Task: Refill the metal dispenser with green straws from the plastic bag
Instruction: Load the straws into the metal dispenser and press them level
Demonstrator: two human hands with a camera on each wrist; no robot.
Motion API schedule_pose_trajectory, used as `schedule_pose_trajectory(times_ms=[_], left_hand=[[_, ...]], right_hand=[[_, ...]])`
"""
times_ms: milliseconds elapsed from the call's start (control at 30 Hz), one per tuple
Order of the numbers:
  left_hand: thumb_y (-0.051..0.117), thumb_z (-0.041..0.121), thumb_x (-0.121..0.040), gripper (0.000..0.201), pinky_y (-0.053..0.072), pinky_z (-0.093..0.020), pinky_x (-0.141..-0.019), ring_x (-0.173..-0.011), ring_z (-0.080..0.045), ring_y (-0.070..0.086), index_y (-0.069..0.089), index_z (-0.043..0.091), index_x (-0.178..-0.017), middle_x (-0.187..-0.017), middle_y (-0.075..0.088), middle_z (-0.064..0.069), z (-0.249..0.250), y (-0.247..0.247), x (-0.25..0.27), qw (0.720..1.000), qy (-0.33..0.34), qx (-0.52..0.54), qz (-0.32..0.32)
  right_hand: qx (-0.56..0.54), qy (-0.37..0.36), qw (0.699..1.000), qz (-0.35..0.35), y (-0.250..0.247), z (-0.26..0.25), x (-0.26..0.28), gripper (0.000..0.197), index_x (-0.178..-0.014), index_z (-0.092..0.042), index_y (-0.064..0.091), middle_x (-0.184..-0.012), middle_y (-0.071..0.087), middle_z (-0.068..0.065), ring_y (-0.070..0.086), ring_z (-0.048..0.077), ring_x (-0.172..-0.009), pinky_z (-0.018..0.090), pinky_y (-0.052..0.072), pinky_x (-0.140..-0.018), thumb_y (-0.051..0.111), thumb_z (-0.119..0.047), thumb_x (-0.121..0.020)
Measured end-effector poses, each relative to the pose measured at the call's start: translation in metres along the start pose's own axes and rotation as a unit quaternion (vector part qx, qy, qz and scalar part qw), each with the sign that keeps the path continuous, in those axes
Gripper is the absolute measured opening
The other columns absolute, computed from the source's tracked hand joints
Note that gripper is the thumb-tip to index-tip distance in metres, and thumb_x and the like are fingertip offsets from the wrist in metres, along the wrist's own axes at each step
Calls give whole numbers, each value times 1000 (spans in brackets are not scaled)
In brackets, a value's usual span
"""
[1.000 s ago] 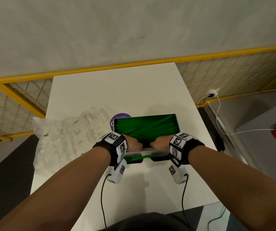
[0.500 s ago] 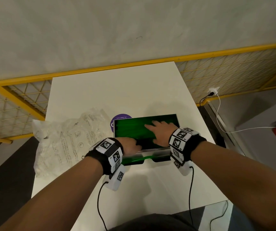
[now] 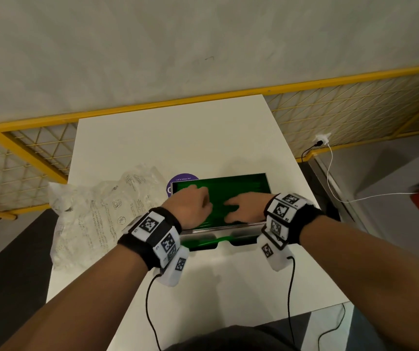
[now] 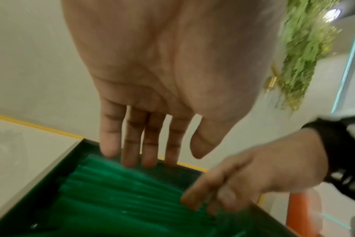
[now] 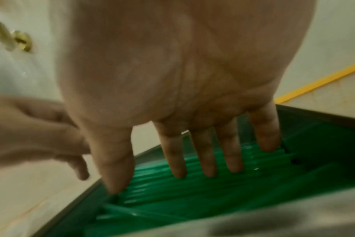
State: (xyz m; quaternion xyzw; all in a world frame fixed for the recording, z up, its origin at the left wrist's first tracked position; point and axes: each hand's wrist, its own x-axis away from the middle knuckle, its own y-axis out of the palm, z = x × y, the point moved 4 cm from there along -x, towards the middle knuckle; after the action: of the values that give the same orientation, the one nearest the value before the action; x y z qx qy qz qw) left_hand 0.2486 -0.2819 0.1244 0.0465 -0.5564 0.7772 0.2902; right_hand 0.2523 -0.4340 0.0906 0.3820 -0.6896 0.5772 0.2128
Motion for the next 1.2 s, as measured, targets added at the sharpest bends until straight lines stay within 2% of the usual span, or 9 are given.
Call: schedule_pose_trajectory(times_ms=[100,267,467,567,733,833,967,1067,1200], left_hand=[[35,30,-98,41,42,-38,-98,-116,-28,51,44,13,-134,-129,52,-12,-4,12,-19,998,-13,7,-59],[26,32,-101,43,39,-33,-100,-118,-27,51,54,10,-126,-131,54,-12,-8,30,-27,979,-56,-46,-191],[34,37,-98,37,31,-40,-99,-112,-26,53,57,17,-119,-120,59,-5,-7,24,-26,974,-51,-110,-190],[40,34,-94,29,30,-43,-100,-105,-26,54,57,17,-111,-111,61,-4,-6,17,-31,980,-54,-131,-138],[48,24,-90,23,47,-31,-74,-85,-26,57,59,7,-101,-82,57,-3,-10,29,-33,982,-39,-103,-150],[52,33,-87,35,49,-32,-83,-96,-27,60,58,9,-112,-104,64,-8,-13,34,-33,979,-54,-112,-161],[47,40,-90,46,34,-31,-99,-122,-29,45,49,16,-130,-129,51,-11,-9,37,-31,963,-75,-184,-184],[54,43,-81,46,43,-32,-92,-108,-25,54,55,19,-120,-120,58,-7,-16,40,-35,967,-82,-131,-201],[59,42,-77,51,48,-32,-80,-97,-25,58,45,16,-119,-110,60,-7,-22,42,-37,974,-88,-87,-191]], right_hand=[[-37,18,998,49,-19,2,-6,51,-146,-20,32,-153,30,8,32,26,-138,35,27,-114,38,-37,-98],[11,51,998,-31,-9,2,-16,44,-140,-6,41,-148,38,13,38,31,-134,36,29,-113,25,-23,-104],[41,43,998,22,-10,7,-15,34,-123,-8,59,-128,57,12,53,29,-119,34,43,-95,48,-21,-94],[17,28,998,50,-19,1,-19,38,-129,-10,52,-127,56,12,56,28,-113,32,45,-89,53,-18,-92],[98,45,994,-27,1,-9,-28,44,-132,-9,47,-127,56,11,56,29,-111,28,45,-82,51,-25,-91],[134,59,988,-43,10,-12,-33,43,-125,-13,52,-127,55,10,54,30,-112,35,43,-97,47,-36,-89],[119,83,989,-30,10,-9,-39,50,-120,-15,56,-118,58,9,56,29,-108,37,45,-96,46,-45,-81],[68,73,995,-29,8,-8,-39,46,-110,-14,61,-102,66,8,63,25,-91,38,52,-89,51,-43,-76],[28,74,996,-48,13,-4,-38,36,-109,-13,60,-97,63,7,62,26,-93,35,51,-87,52,-37,-83]])
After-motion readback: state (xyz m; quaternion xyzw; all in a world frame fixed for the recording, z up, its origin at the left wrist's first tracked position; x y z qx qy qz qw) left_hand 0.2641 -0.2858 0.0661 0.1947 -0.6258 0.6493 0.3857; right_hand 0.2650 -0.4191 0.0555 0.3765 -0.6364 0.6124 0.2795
